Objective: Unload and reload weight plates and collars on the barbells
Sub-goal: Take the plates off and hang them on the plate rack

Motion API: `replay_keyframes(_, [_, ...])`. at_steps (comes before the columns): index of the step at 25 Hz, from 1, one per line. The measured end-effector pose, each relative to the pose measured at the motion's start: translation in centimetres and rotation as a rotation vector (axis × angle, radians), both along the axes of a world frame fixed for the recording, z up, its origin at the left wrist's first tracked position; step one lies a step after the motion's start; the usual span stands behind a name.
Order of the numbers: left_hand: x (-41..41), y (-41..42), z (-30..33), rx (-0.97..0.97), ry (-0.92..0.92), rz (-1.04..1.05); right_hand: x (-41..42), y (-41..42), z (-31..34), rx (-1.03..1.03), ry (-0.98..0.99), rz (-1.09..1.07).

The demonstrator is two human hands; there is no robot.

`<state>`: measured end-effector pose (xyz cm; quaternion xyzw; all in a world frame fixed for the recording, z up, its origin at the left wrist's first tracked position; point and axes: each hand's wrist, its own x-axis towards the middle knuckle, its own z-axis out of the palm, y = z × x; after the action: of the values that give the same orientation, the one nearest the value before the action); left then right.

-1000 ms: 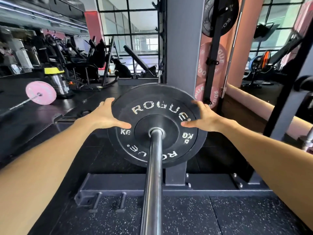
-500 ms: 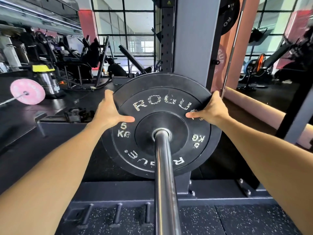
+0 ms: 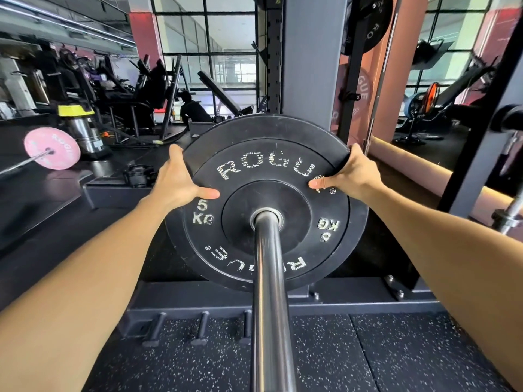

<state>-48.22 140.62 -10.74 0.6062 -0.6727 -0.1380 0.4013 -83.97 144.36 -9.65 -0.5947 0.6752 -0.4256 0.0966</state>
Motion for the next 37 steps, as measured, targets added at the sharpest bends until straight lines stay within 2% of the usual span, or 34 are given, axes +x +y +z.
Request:
replay_keyframes(3, [0.5, 4.6, -0.5, -0.024, 0.007, 0.016, 0.2, 4.1, -0.4, -0.048, 0.040, 0.019])
replay_keyframes(9, [1.7, 14.4, -0.9, -0.025, 0.028, -0.010, 1.2, 14.1, -0.6, -0.096, -0.013, 0.084])
replay_keyframes(24, [4.1, 31.9, 1.0, 0.089, -0.078, -0.066, 3.3, 32.6, 0.8, 0.011, 0.060, 0.054])
replay_keyframes(27, [4.5, 33.7, 4.0, 0.089, -0.109, -0.072, 3.7, 34.8, 3.5, 0.008, 0.113, 0.056])
replay_keyframes(33, [4.4, 34.9, 13.9, -0.019, -0.143, -0.039, 3.2, 36.0, 12.4, -0.086, 0.140, 0.142])
replay_keyframes(37, [2.0, 32.8, 22.7, -0.088, -0.164, -0.020, 0.4, 33.4, 19.7, -0.103, 0.032, 0.216])
